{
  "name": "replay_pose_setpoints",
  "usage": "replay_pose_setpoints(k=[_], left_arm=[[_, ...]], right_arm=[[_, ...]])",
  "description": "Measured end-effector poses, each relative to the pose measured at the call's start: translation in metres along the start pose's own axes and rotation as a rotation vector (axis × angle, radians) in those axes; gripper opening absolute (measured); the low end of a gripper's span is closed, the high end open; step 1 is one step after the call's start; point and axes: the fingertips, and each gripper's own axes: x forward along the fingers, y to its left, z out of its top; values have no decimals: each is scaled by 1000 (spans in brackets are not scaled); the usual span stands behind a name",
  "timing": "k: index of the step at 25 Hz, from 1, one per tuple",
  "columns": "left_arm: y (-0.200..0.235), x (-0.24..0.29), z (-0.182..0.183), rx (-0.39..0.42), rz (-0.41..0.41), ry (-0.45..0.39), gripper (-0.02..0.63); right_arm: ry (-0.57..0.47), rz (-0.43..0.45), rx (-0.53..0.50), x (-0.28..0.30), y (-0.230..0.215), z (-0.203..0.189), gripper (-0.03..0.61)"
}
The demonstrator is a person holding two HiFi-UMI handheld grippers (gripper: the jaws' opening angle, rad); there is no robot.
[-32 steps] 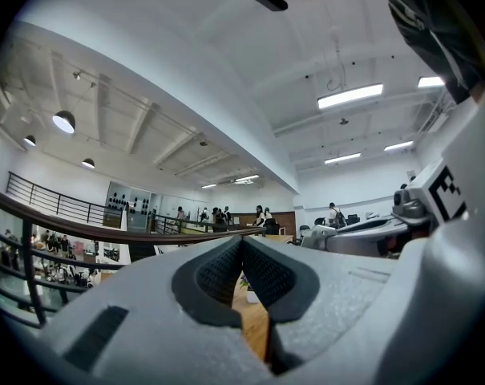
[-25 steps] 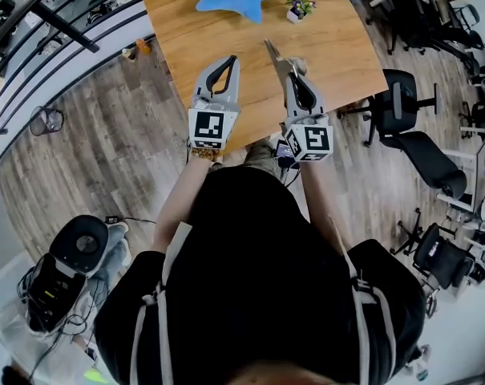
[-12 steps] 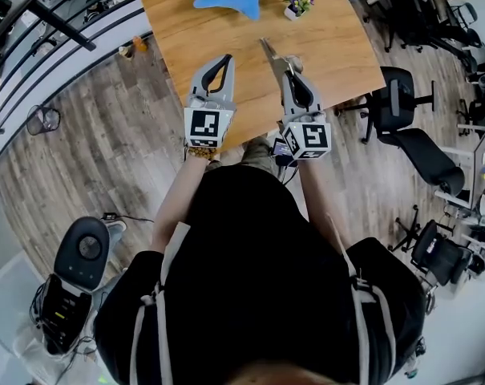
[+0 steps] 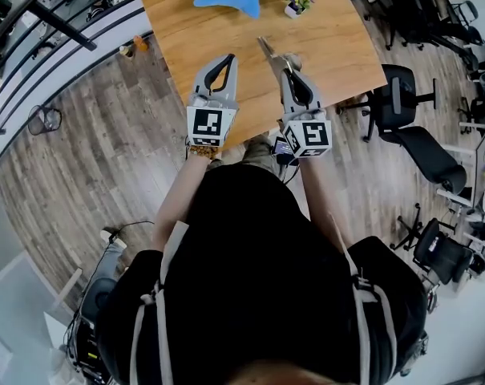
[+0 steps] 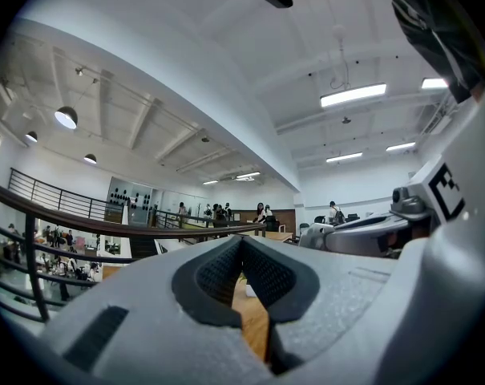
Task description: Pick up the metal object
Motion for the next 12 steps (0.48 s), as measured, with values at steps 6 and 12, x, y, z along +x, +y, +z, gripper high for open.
replay_pose_setpoints(k=[6, 12], left_arm=[[0, -1, -5, -5, 4, 8, 3], [-3, -1, -4, -4, -4, 10, 3]], right_arm=[[9, 11, -6, -1, 2, -4, 28], [27, 4, -17, -3, -1, -7, 28]])
